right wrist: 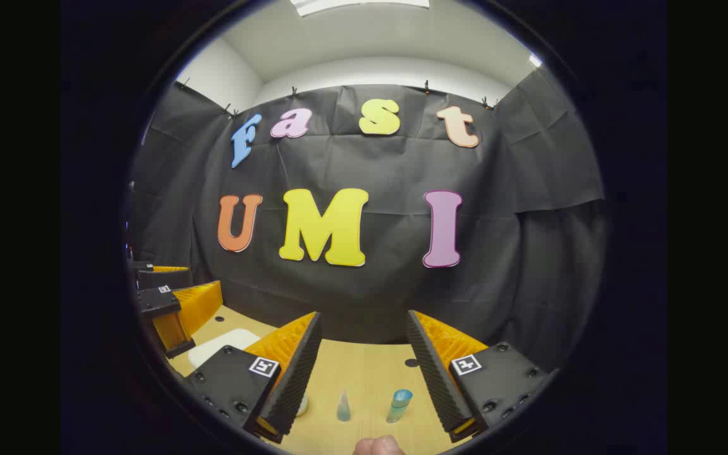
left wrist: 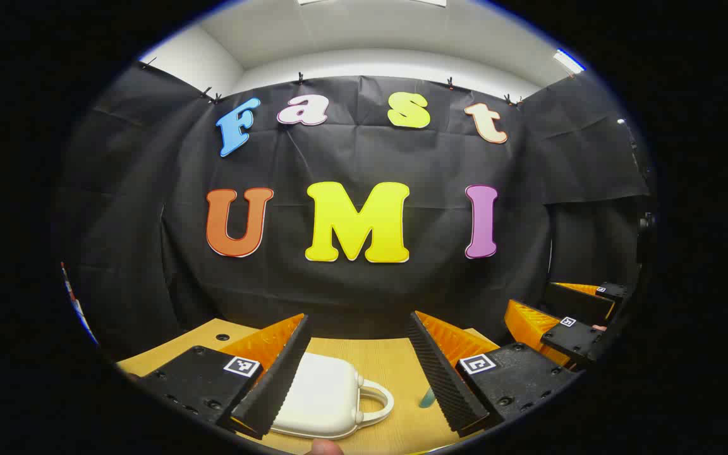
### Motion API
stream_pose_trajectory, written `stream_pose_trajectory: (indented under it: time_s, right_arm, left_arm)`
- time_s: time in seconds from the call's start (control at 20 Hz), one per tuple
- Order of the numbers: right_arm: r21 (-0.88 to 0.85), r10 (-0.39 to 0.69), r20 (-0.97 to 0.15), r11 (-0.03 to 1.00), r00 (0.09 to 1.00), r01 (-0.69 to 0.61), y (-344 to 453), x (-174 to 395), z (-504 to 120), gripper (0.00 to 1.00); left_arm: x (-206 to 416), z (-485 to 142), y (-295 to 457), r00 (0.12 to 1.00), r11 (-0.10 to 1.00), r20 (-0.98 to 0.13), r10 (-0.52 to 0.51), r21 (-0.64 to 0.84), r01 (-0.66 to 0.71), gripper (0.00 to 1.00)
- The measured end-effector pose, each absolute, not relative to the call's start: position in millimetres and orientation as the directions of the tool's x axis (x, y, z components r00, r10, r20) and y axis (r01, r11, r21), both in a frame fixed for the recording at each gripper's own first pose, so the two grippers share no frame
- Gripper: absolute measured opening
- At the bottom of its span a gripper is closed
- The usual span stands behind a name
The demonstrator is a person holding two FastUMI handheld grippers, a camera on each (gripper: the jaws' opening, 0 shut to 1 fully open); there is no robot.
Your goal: First open the suitcase, pack the skin care products into it, and then close the suitcase.
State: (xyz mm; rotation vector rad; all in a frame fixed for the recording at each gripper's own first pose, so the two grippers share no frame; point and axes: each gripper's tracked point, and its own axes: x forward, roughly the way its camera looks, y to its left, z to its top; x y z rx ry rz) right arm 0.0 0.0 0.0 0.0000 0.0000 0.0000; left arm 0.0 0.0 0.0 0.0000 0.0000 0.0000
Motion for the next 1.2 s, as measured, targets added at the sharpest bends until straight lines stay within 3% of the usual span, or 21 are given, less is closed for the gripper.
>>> stream_pose_trajectory:
  time_s: [1.2]
  right_arm:
    - [0.011,0.04,-0.005,0.999,0.999,-0.04,8.3,5.4,-5.5,0.8]
  left_arm:
    - [-0.3,-6.5,26.2,0.996,0.996,-0.011,0.086,-0.013,-0.086,0.99]
